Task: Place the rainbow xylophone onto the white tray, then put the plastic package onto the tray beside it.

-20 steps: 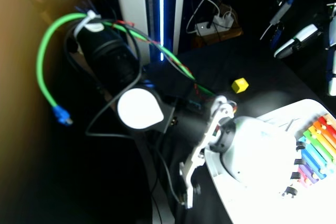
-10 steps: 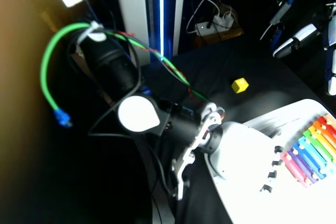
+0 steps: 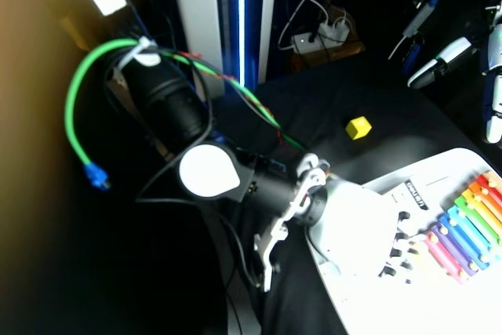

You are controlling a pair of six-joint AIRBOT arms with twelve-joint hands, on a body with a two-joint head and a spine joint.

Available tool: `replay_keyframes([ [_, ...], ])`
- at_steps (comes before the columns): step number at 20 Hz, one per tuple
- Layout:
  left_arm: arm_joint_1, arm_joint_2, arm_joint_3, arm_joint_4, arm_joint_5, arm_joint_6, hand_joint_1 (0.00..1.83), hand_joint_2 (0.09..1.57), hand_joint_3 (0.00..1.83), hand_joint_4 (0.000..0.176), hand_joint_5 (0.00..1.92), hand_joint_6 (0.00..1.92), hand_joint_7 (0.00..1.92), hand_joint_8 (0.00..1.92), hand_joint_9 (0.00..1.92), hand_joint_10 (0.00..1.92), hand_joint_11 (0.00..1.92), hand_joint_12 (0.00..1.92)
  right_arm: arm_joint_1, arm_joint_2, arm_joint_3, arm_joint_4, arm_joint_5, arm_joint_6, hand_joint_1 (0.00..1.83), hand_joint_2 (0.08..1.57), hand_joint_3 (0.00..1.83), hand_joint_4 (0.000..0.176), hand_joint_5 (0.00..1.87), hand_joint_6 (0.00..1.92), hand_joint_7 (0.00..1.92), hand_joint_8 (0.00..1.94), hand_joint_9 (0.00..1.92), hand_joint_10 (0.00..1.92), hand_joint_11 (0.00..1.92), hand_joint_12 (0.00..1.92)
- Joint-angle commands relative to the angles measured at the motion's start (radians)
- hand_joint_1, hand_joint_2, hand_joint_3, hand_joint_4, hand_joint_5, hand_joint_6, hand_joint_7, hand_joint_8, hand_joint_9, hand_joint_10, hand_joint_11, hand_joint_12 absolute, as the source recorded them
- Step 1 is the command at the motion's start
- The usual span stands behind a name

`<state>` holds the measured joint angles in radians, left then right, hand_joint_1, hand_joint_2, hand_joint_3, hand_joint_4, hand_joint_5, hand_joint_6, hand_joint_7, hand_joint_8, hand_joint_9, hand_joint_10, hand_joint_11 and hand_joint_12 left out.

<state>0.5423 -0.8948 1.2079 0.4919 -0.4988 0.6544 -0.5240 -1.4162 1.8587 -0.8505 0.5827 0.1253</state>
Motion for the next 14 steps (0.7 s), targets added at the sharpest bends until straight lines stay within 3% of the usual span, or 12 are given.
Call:
replay_keyframes([
  [1,-0.005,-0.003,-0.003,-0.035,-0.104,-0.007,0.71,0.69,0.00,0.000,0.00,0.00,0.00,0.00,0.00,0.00,0.00,0.00,0.011,0.006,-0.002,0.047,0.076,0.009,0.67,0.68,0.00,0.176,0.00,0.00,0.01,0.00,0.02,0.00,0.00,0.20],
  [3,0.003,-0.003,-0.003,-0.040,-0.116,-0.017,0.71,0.69,0.00,0.000,0.00,0.00,0.00,0.00,0.00,0.00,0.00,0.00,0.011,0.025,-0.025,0.047,0.095,0.012,0.73,0.62,0.00,0.176,0.00,0.00,0.00,0.00,0.00,0.00,0.00,0.08],
  [7,0.055,0.004,-0.003,-0.110,-0.177,-0.017,0.71,0.66,0.00,0.000,0.00,0.00,0.00,0.00,0.00,0.00,0.00,0.00,0.011,0.071,-0.082,0.062,0.157,0.012,0.76,0.62,0.00,0.176,0.00,0.00,0.00,0.00,0.00,0.00,0.00,0.07],
  [8,0.075,0.009,-0.003,-0.145,-0.210,-0.014,0.77,0.66,0.00,0.016,0.00,0.00,0.00,0.00,0.00,0.00,0.00,0.00,0.011,0.091,-0.103,0.080,0.188,0.012,0.74,0.62,0.00,0.176,0.00,0.00,0.00,0.00,0.00,0.00,0.00,0.08],
  [9,0.096,0.016,-0.007,-0.193,-0.246,0.003,0.78,0.68,0.00,0.000,0.00,0.00,0.00,0.00,0.00,0.00,0.00,0.00,0.011,0.115,-0.128,0.104,0.217,0.011,0.74,0.62,0.00,0.176,0.00,0.00,0.00,0.00,0.00,0.00,0.00,0.01],
  [11,0.119,0.033,-0.020,-0.269,-0.306,0.047,0.76,0.71,0.01,0.000,0.00,0.00,0.00,0.00,0.00,0.00,0.00,0.00,0.012,0.159,-0.174,0.147,0.258,0.007,0.72,0.61,0.00,0.176,0.00,0.00,0.00,0.00,0.00,0.00,0.00,0.00],
  [12,0.130,0.041,-0.028,-0.308,-0.353,0.067,0.77,0.72,0.01,0.000,0.00,0.00,0.00,0.00,0.00,0.00,0.00,0.00,0.012,0.192,-0.207,0.188,0.295,-0.023,0.49,0.71,0.01,0.176,0.00,0.00,0.00,0.00,0.00,0.00,0.04,0.02],
  [14,0.146,0.055,-0.045,-0.348,-0.414,0.092,0.75,0.73,0.02,0.000,0.00,0.00,0.00,0.00,0.00,0.00,0.00,0.00,0.011,0.225,-0.244,0.243,0.349,-0.061,0.42,0.73,0.01,0.176,0.00,0.00,0.00,0.00,0.00,0.00,0.03,0.02],
])
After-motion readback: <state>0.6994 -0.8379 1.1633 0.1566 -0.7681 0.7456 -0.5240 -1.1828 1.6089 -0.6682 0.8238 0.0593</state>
